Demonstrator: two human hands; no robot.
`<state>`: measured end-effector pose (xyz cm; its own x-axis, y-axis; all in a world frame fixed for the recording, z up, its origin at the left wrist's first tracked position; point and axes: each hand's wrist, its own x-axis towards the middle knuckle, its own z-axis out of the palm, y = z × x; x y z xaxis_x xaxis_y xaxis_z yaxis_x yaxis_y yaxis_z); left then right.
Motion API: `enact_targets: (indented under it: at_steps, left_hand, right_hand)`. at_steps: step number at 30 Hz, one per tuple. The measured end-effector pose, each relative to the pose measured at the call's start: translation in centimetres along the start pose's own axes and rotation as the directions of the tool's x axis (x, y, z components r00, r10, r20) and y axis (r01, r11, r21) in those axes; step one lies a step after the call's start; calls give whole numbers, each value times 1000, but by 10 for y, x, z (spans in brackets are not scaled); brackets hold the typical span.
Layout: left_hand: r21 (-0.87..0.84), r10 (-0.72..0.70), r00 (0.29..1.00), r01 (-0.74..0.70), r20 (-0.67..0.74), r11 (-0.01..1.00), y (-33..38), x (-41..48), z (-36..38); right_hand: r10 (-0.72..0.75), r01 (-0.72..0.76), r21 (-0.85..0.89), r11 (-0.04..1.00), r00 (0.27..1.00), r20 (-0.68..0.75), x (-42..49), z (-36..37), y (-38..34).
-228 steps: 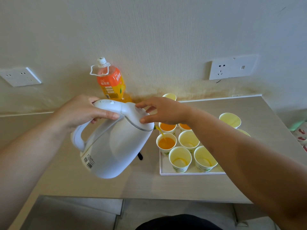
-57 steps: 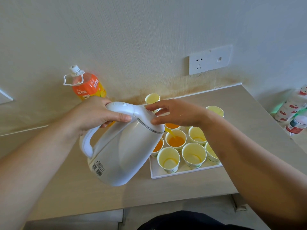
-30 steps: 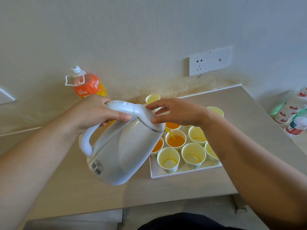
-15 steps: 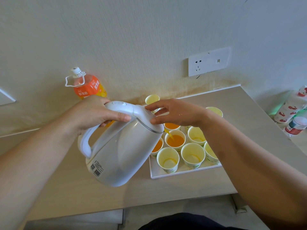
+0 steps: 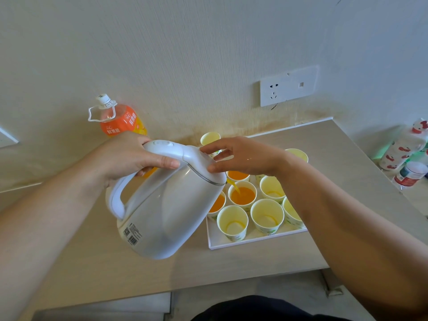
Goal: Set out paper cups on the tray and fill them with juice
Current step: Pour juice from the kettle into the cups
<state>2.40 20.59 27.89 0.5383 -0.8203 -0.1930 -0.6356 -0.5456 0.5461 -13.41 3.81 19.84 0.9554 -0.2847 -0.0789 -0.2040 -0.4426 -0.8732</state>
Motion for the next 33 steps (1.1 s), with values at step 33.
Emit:
enact_targets:
  at_steps: [33]
  left_hand:
    - [3, -29, 999, 28, 35, 1000, 3, 4, 7]
  right_hand:
    - [14, -14, -1, 1000, 1000, 3, 2, 0, 9]
